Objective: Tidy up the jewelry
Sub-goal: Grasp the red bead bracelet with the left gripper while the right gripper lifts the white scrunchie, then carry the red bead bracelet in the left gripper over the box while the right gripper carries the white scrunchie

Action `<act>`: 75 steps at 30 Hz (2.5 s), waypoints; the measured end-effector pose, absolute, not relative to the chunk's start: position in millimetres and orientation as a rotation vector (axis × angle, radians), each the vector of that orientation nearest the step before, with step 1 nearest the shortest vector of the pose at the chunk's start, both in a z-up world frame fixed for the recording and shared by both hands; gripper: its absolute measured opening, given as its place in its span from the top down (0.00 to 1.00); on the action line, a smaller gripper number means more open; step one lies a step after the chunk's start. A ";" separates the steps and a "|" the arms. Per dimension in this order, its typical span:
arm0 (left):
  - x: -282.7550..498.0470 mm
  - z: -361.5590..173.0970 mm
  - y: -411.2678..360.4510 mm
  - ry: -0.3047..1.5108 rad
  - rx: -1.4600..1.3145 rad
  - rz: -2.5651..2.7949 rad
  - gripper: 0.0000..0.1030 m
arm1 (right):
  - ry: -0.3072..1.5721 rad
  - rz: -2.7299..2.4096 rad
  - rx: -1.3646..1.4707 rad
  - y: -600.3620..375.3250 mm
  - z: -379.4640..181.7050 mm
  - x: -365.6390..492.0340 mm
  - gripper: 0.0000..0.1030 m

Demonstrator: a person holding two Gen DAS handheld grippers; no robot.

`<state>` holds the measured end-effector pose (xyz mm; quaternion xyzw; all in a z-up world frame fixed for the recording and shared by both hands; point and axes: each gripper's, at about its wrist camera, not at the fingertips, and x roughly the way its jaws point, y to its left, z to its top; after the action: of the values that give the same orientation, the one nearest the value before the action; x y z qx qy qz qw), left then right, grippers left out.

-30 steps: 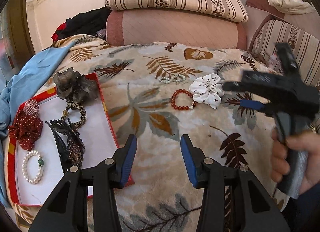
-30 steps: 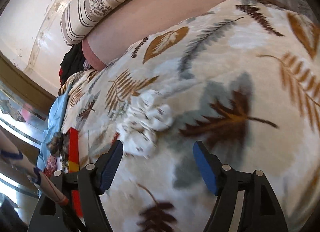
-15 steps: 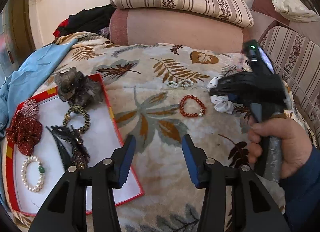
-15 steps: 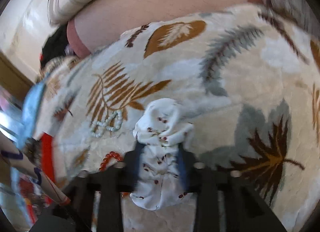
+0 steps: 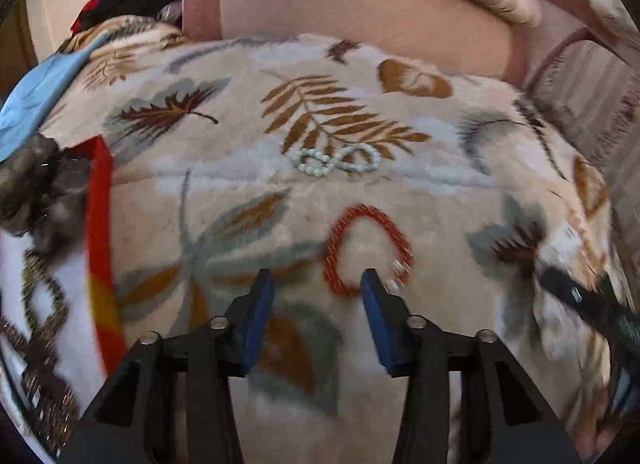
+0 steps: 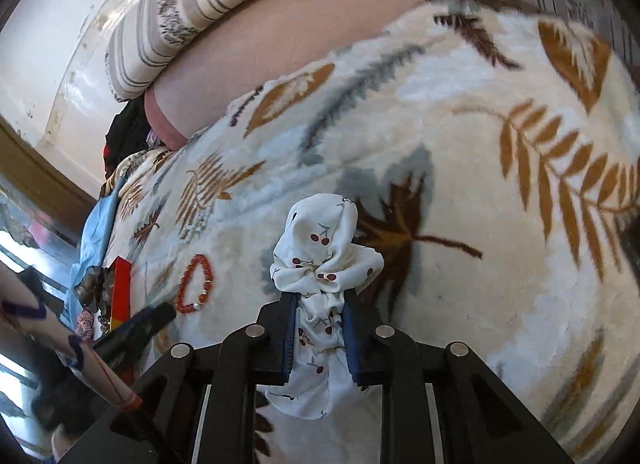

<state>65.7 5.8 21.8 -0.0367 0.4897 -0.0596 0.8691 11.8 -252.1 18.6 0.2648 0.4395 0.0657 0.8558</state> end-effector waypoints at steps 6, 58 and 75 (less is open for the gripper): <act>95.0 6.6 -27.0 0.974 0.108 -0.057 0.65 | 0.939 0.182 0.579 -251.1 8.9 25.1 0.79; -151.0 114.6 38.4 0.647 0.059 -0.112 0.93 | 0.833 0.370 0.237 -150.1 51.3 -144.7 0.79; -145.1 137.1 119.6 0.590 -0.061 0.036 0.93 | 0.828 0.481 0.151 -85.0 81.9 -131.4 0.79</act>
<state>-145.1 119.6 137.1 -0.0300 0.2905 0.0179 0.9562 -131.4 -85.0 81.9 0.0725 0.3981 0.2310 0.8848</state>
